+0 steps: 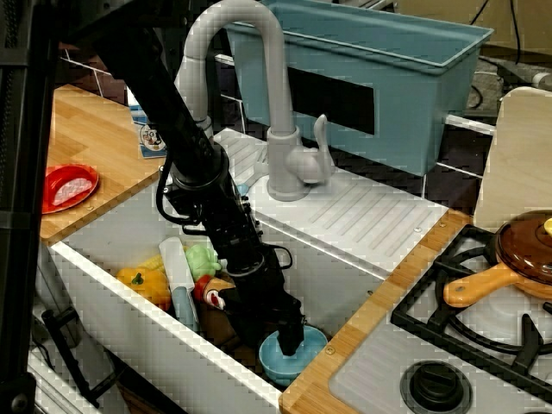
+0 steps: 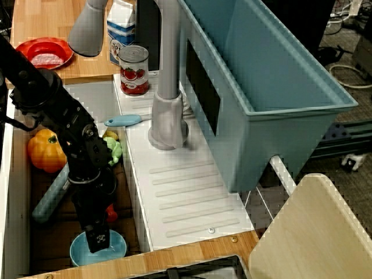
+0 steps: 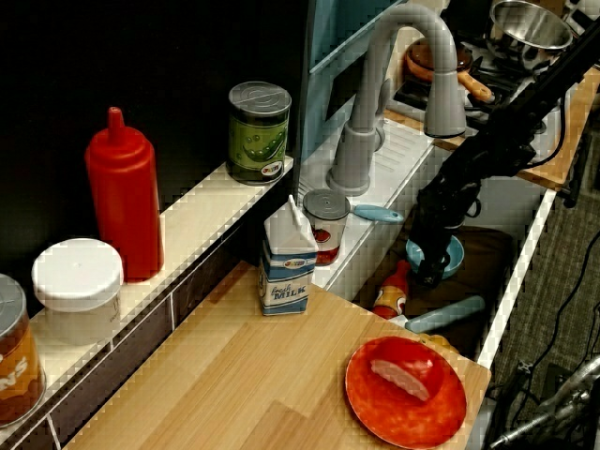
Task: Lift bowl
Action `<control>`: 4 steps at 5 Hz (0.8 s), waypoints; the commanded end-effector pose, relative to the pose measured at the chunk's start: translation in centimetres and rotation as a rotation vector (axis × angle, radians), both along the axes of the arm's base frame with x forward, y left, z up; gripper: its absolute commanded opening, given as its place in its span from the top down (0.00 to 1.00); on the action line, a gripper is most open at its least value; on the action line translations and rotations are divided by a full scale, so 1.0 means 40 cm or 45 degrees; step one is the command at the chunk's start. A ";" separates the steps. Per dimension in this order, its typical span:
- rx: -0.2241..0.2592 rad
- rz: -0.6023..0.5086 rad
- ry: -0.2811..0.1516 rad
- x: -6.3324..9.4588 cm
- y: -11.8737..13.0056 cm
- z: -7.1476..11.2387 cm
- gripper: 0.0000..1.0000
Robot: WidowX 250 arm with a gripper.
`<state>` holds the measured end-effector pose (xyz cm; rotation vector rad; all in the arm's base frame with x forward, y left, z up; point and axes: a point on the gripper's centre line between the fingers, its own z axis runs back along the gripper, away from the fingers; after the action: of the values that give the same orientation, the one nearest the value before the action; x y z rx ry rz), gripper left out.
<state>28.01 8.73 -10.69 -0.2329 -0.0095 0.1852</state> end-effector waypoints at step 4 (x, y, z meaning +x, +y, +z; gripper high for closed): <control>-0.023 0.092 -0.065 -0.001 0.028 0.028 1.00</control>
<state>27.04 9.04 -10.95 -0.2749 -0.0148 0.2584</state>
